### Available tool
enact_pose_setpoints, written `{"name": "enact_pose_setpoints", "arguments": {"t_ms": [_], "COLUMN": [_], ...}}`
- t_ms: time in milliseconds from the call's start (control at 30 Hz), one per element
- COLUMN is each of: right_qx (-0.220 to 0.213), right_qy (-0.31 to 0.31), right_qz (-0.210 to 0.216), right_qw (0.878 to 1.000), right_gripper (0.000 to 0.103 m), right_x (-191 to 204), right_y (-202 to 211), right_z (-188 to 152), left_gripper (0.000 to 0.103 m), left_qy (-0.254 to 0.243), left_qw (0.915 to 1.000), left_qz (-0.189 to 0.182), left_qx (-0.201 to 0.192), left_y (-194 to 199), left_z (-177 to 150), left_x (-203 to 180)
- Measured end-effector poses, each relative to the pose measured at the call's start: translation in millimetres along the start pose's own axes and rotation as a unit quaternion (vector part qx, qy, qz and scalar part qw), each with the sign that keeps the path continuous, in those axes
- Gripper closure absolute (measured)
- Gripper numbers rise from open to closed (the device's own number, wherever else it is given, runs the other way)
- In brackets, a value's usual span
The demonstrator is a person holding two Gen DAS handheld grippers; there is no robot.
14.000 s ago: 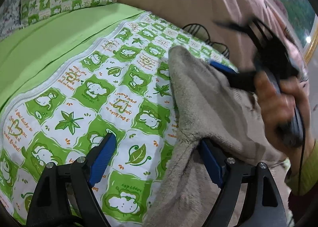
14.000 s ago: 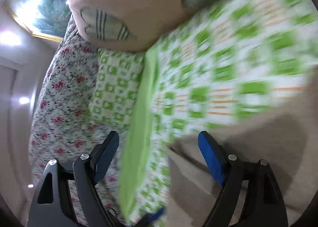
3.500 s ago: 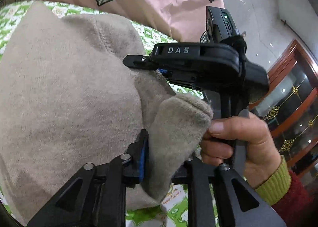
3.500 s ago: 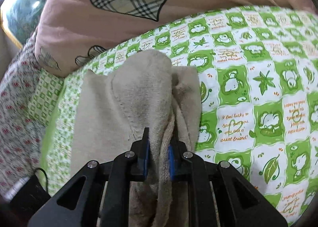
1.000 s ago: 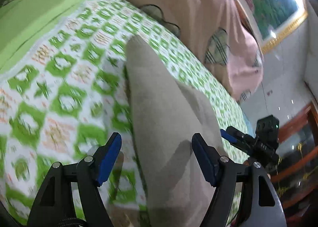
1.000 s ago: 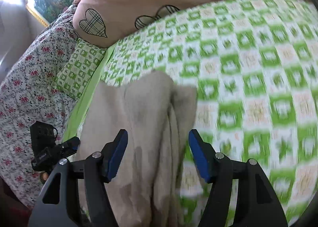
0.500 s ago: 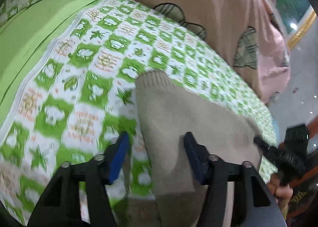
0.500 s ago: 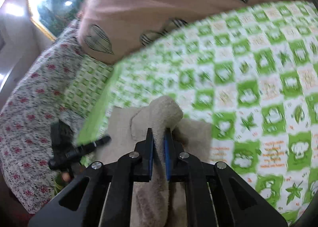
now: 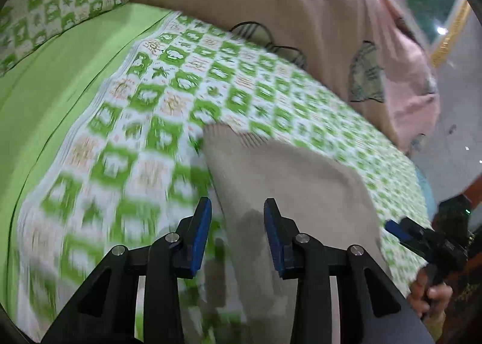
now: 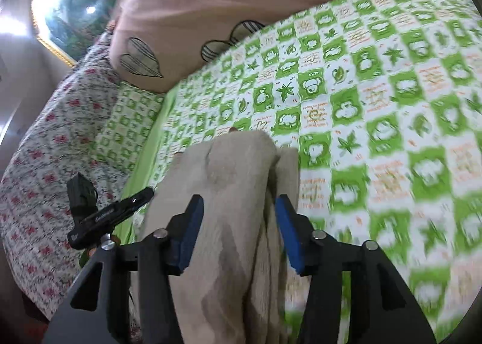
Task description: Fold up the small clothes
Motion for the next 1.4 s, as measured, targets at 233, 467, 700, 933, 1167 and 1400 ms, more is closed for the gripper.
{"name": "enact_pose_setpoints", "arguments": {"t_ms": [233, 467, 700, 933, 1167, 1400], "right_qx": [0.01, 0.037, 0.049, 0.059, 0.044, 0.01], "right_qy": [0.024, 0.054, 0.084, 0.084, 0.08, 0.111], "right_qz": [-0.009, -0.022, -0.024, -0.015, -0.011, -0.056], "right_qw": [1.0, 0.998, 0.995, 0.995, 0.996, 0.992], "right_gripper": [0.051, 0.051, 0.051, 0.052, 0.092, 0.094], "right_x": [24, 45, 61, 63, 69, 65], "right_y": [42, 58, 54, 42, 40, 68], "right_z": [-52, -96, -106, -107, -102, -96], "left_gripper": [0.058, 0.048, 0.048, 0.048, 0.057, 0.062], "left_qy": [-0.033, -0.077, -0.121, -0.101, -0.012, 0.036], "left_qw": [0.9992, 0.9967, 0.9925, 0.9917, 0.9986, 0.9988], "left_qz": [-0.011, -0.01, 0.022, 0.078, 0.049, 0.034], "left_qx": [-0.02, -0.021, -0.001, -0.015, -0.019, 0.005], "left_y": [73, 104, 79, 68, 80, 72], "left_z": [-93, -168, -199, -193, -185, -186], "left_x": [1, -2, -10, 3, 18, 31]}}
Point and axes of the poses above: each gripper's, at about its wrist camera, not at the fingertips, and y roughly against the way its jaws point, x to its left, z to its top, the point moved 3 cm from there along -y, roughly the way its jaws point, and after that the axes turned 13 degrees about y, right-handed, at the moved point
